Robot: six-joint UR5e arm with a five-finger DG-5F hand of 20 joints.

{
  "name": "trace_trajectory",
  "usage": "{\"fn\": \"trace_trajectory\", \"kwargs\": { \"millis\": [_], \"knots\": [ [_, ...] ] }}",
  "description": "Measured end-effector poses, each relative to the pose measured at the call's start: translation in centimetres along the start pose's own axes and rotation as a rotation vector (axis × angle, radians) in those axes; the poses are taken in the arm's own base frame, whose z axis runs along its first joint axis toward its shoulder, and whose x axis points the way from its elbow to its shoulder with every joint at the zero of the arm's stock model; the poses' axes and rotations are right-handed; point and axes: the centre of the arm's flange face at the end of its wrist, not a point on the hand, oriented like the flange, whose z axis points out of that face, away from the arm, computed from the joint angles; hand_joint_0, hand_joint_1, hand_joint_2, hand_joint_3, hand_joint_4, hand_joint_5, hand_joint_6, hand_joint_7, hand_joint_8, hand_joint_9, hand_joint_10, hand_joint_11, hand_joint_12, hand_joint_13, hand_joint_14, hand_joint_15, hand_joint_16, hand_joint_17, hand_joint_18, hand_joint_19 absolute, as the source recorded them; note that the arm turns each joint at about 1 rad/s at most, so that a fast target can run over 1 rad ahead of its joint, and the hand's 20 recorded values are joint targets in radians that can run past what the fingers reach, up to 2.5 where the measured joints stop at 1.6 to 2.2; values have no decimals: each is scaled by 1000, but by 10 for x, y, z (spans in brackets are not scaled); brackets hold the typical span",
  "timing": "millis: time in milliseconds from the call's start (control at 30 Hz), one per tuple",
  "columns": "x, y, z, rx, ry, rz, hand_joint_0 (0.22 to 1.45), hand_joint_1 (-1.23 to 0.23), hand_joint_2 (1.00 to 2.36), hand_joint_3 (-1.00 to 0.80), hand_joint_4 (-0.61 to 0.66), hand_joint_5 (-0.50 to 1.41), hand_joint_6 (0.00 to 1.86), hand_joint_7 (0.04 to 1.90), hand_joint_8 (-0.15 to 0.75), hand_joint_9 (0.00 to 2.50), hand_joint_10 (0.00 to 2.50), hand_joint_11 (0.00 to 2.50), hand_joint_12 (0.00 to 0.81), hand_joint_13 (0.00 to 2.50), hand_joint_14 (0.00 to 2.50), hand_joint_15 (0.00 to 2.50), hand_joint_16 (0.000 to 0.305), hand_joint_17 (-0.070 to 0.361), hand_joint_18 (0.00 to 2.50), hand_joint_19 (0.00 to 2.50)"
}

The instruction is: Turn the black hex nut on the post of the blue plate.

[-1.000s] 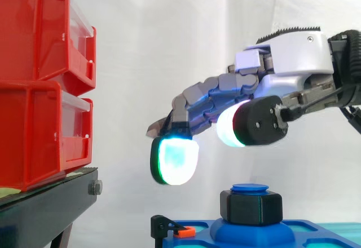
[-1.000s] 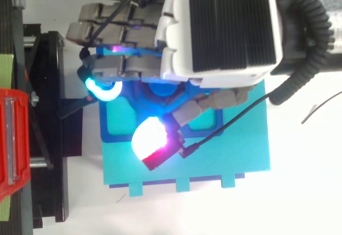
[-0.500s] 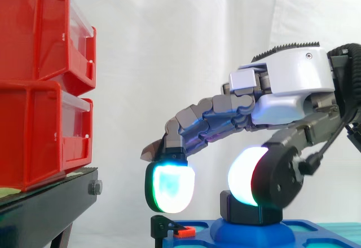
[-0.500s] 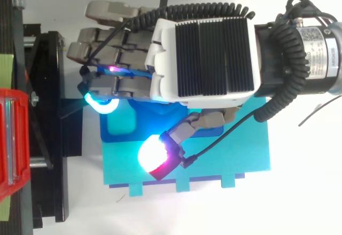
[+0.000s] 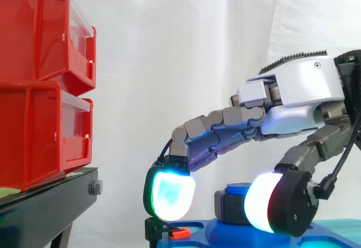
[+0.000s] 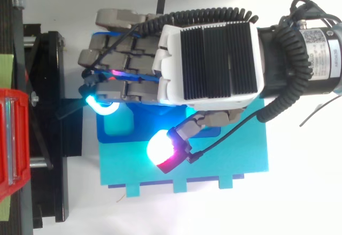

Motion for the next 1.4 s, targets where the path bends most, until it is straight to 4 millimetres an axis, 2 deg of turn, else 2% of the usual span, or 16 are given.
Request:
{"fn": "trace_trajectory", "kwargs": {
  "millis": [467,933,1233,1400],
  "knots": [
    [2,-3,-4,0,30,-3,440,-577,1000,-500,221,-212,502,1049,253,259,0,0,378,275,0,40,57,129,82,86],
    [-26,5,-6,-10,60,-26,440,-556,1000,-500,220,-212,502,1047,253,257,0,0,375,269,0,42,57,129,74,88],
    [-27,6,-8,-7,82,-51,443,-551,1000,-500,218,-212,502,1048,251,258,0,0,374,267,0,34,57,128,71,89],
    [-27,5,-8,-6,83,-51,464,-599,1000,-500,210,-212,502,1048,246,261,0,0,364,262,0,36,55,123,63,86]
  ]
}}
